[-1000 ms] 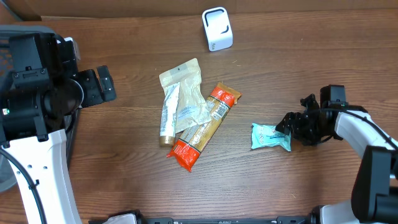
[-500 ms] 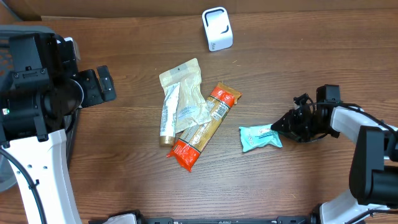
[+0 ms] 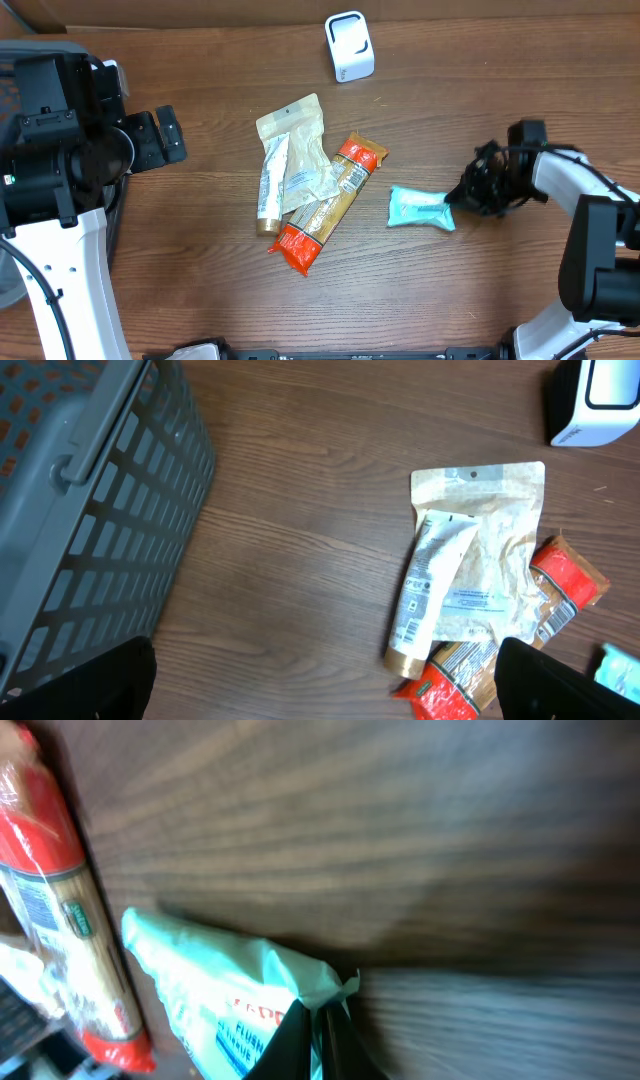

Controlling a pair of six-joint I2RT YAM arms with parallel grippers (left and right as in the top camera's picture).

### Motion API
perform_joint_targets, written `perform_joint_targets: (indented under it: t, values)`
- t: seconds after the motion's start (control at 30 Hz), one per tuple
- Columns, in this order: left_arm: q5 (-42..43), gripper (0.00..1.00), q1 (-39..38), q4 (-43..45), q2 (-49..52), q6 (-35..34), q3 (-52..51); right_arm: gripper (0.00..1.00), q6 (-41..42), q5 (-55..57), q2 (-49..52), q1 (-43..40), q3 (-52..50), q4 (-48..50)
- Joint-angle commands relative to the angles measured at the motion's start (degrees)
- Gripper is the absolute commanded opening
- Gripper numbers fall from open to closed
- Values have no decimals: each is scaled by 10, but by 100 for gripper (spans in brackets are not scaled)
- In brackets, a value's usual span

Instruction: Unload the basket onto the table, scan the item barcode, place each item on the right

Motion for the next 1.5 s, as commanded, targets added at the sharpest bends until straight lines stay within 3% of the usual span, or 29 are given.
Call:
perform_joint_targets:
  t: [0.0, 0.17, 0.33, 0.53, 0.57, 0.67, 0.73, 0.9, 1.1, 1.47]
  values:
    - [5, 100, 2, 2, 2, -4, -2, 4, 4, 87, -47, 7, 64, -26]
    - [5, 100, 2, 2, 2, -4, -2, 4, 43, 242, -108, 58, 110, -79]
    - [5, 100, 2, 2, 2, -4, -2, 4, 81, 414, -145, 169, 114, -108]
    - [5, 100, 2, 2, 2, -4, -2, 4, 87, 503, -145, 285, 114, -108]
    - [5, 99, 2, 2, 2, -4, -2, 12, 83, 516, -145, 293, 114, -105]
    - [5, 99, 2, 2, 2, -4, -2, 45, 17, 517, -141, 302, 110, -76]
    - [5, 99, 2, 2, 2, -4, -2, 56, -38, 494, -129, 302, 109, -66]
    - [5, 100, 2, 2, 2, -4, -2, 59, -110, 432, -75, 304, 109, -73]
    - [5, 100, 2, 2, 2, -4, -2, 59, -136, 431, 3, 309, 109, -72]
    - [5, 100, 2, 2, 2, -4, -2, 64, -166, 437, 22, 333, 97, -40]
